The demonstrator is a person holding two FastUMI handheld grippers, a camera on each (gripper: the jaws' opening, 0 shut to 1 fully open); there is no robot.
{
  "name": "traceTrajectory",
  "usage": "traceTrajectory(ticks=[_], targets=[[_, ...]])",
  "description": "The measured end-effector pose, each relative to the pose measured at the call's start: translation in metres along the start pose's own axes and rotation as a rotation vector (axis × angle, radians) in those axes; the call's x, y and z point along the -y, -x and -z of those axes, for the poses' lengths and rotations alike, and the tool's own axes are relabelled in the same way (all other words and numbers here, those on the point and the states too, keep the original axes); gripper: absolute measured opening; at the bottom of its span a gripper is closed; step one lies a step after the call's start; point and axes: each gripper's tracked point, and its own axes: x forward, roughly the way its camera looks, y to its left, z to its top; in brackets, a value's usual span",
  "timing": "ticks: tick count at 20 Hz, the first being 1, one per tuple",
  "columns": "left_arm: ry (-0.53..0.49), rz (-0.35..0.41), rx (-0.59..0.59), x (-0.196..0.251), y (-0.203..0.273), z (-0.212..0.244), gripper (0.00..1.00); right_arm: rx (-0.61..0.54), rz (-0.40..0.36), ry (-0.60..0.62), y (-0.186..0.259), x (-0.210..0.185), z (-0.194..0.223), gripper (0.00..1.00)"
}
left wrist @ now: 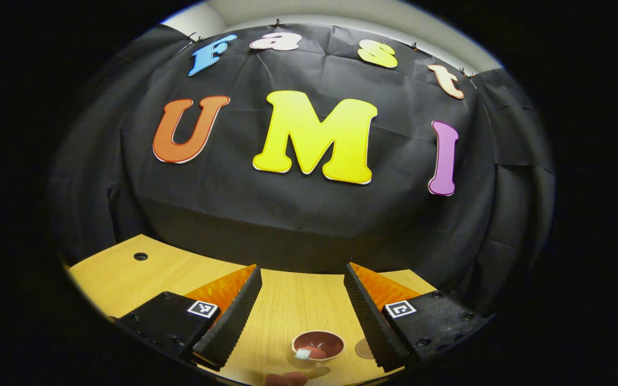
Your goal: Put the toothbrush and toothpaste on the desktop into the cup, then pick up the cup and place it on the coaster on the desktop.
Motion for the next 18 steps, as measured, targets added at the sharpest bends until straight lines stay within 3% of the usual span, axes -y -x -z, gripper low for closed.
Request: traceTrajectory(ticks=[4, 14, 18], targets=[[-0.014, -0.028, 0.018, -0.013, 0.026, -0.025, 0.97, 0.091, -0.056, -0.010, -0.010, -0.020, -0.039, 0.13], [-0.006, -0.155, 0.023, -0.073, 0.080, -0.051, 0.97, 0.485, -0.235, 0.040, -0.070, -0.112, -0.206, 0.12], [-0.008, -0.198, 0.010, -0.094, 0.088, -0.047, 0.97, 0.571, -0.297, 0.050, -0.099, -0.146, -0.233, 0.13]])
